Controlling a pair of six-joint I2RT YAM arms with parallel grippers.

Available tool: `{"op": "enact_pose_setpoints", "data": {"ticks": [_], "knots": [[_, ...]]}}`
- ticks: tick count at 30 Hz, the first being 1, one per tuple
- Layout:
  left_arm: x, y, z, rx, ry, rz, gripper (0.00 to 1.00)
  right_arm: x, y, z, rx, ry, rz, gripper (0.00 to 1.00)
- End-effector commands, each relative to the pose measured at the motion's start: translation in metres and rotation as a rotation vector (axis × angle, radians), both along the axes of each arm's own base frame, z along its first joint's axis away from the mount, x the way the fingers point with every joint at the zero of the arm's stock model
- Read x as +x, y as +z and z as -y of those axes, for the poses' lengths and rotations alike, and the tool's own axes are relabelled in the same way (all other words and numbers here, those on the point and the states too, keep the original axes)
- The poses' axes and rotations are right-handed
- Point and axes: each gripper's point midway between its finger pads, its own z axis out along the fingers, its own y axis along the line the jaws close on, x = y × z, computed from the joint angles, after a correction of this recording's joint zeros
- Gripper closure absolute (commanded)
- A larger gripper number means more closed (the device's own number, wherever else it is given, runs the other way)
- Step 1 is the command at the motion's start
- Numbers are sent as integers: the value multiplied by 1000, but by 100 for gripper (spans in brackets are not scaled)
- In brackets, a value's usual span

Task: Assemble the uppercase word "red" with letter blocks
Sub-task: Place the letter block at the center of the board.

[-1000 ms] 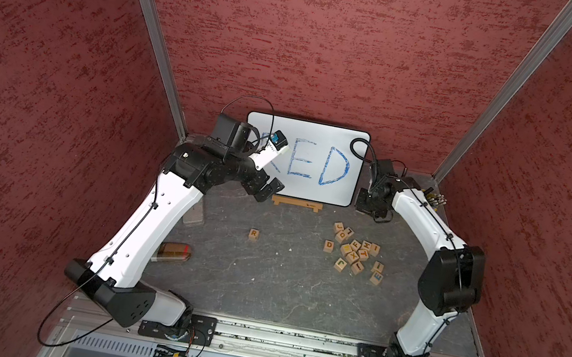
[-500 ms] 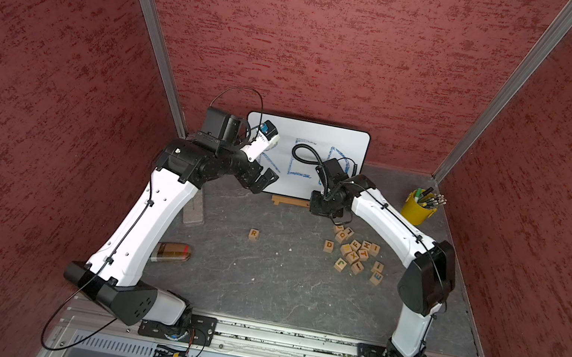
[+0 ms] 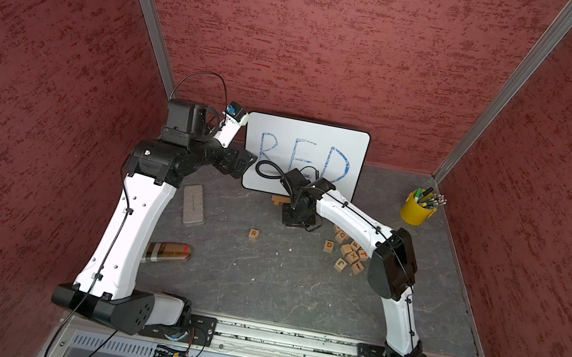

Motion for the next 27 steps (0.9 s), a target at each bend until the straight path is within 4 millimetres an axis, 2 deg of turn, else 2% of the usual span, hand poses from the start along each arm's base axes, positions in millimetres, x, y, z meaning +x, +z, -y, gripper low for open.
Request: {"op": "enact_pose_setpoints", "data": {"ticks": [1,6,10,15,27], "knots": [[1,6,-12,-18,50,26,0,-9,-1,-10,2,-2,-36,85],[1,6,-21,-41,76,26,0,-17,-11,-23,-9,17,-54,85],[-4,9,-17,-62,52,34,1,-19,-18,-30,-3,15,-55,85],[-3,10,-16,-63,48,37,1,-21,-38,-37,-17,6,-68,84],[-4,7,-14,-56,31,31,0,-17,-56,-44,-19,-14,-61,83]]}}
